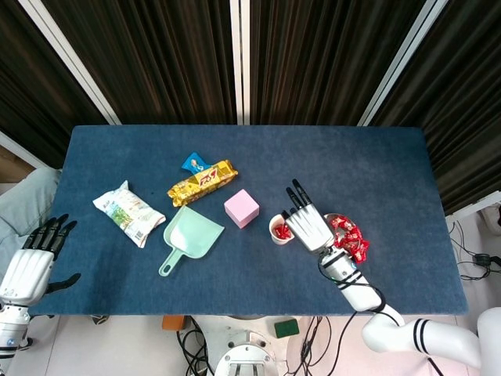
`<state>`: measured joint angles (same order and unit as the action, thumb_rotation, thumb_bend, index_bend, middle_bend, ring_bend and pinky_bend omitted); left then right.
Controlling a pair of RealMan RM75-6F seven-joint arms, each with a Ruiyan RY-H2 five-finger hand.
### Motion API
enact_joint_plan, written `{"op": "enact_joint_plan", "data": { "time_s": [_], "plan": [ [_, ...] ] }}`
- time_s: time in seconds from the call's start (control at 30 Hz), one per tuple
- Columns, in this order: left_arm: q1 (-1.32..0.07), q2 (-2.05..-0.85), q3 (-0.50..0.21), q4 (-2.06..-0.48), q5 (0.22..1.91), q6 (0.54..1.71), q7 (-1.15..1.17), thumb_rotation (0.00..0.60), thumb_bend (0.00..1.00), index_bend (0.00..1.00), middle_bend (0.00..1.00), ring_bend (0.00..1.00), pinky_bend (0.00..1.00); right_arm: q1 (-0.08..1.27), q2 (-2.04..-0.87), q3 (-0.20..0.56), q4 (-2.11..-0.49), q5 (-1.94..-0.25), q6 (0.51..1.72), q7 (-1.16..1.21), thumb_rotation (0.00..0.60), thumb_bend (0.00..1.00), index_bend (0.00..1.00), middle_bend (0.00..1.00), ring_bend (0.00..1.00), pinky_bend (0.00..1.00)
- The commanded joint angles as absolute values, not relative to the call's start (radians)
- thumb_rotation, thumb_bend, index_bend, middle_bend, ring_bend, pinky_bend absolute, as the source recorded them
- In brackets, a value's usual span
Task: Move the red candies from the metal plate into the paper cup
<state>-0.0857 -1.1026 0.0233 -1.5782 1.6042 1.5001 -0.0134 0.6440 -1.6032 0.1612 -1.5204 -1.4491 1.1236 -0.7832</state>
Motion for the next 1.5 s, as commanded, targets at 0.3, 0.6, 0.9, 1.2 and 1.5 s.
{"op": "enact_joint_plan", "data": {
  "time_s": [0.3, 0.6, 0.9, 1.2, 1.5],
  "plan": [
    [-0.084, -1.099, 0.026, -1.573, 1.613, 1.508, -0.03, 0.6, 0.1, 0.09, 0.03, 0.0, 0.15, 0.662, -1.63, 0.162, -1.494, -1.399, 1.108, -0.837, 0.6, 0.54, 0.87, 0.68, 0.13, 0.0],
    [-0.085, -1.102, 0.026, -1.569, 1.621, 1.511, -0.029, 0.6, 0.1, 0.09, 0.03, 0.0, 0.15, 0.671, -1.591, 0.149, -1.545, -1.36, 1.072, -0.837, 0.6, 0.37, 0.16, 0.21, 0.0, 0.0],
    [-0.086, -1.103, 0.026, -1.571, 1.617, 1.506, -0.022, 0.6, 0.1, 0.09, 0.03, 0.0, 0.15, 0.614, -1.483, 0.104, -1.637, -1.408, 1.147, -0.76, 0.6, 0.35, 0.1, 0.13, 0.0, 0.0],
    [-0.094, -1.107, 0.027, -1.575, 1.617, 1.49, -0.012, 0.6, 0.1, 0.09, 0.03, 0.0, 0.15, 0.465, -1.332, -0.012, -1.649, -1.411, 1.221, -0.567, 0.6, 0.29, 0.22, 0.03, 0.0, 0.0],
    [-0.094, -1.109, 0.028, -1.581, 1.619, 1.491, -0.001, 0.6, 0.1, 0.09, 0.03, 0.0, 0.15, 0.425, -1.321, -0.05, -1.57, -1.382, 1.165, -0.472, 0.6, 0.35, 0.43, 0.03, 0.0, 0.0]
  ]
}}
